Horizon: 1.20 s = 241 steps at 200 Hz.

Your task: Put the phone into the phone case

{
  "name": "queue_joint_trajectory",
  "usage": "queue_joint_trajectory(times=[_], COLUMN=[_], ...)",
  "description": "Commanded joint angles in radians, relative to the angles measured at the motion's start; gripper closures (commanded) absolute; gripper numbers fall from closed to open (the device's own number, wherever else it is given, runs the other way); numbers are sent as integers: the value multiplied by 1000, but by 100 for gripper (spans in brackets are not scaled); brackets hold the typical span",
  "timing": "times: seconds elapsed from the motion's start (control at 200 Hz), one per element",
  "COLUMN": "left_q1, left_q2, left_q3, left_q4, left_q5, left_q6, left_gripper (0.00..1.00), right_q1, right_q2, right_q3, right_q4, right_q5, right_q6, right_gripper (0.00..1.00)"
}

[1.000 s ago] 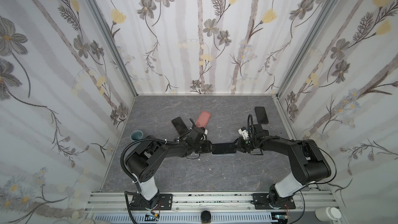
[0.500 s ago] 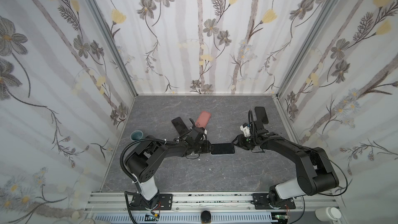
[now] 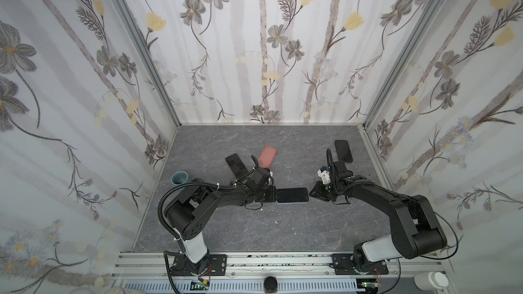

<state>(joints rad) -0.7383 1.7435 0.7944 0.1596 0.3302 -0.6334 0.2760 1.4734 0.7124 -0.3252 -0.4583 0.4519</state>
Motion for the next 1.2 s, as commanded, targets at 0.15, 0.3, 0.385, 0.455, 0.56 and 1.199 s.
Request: queue_joint_trajectory(times=[0.15,0.3,0.385,0.455,0.56,1.199], left_q1=[-9,-10,-11,-12,-12,-18], left_q2=[3,6,9,11,13,5], left_q3=[-1,0,0,0,-4,-6], left_q4=[-14,-11,-8,-7,-5,-34], left_q5=[-35,-33,-33,-33,-33,-102], left_q6=[0,-2,-2,-4,-5,1], left_gripper=[68,73,73,73,73,73], right_q1=[21,30,31,33,39,79], right_q2=[25,29,43,56,65,28], right_q3=[-10,-10,-13,-14,-20,27], right_q4=[31,37,38,35,42,-102], right_q5=[-49,-55,-55,-50,-49,131], right_q6=[-7,-7,-9,-11,-11,-45], right_gripper=[84,87,88,88,89,88])
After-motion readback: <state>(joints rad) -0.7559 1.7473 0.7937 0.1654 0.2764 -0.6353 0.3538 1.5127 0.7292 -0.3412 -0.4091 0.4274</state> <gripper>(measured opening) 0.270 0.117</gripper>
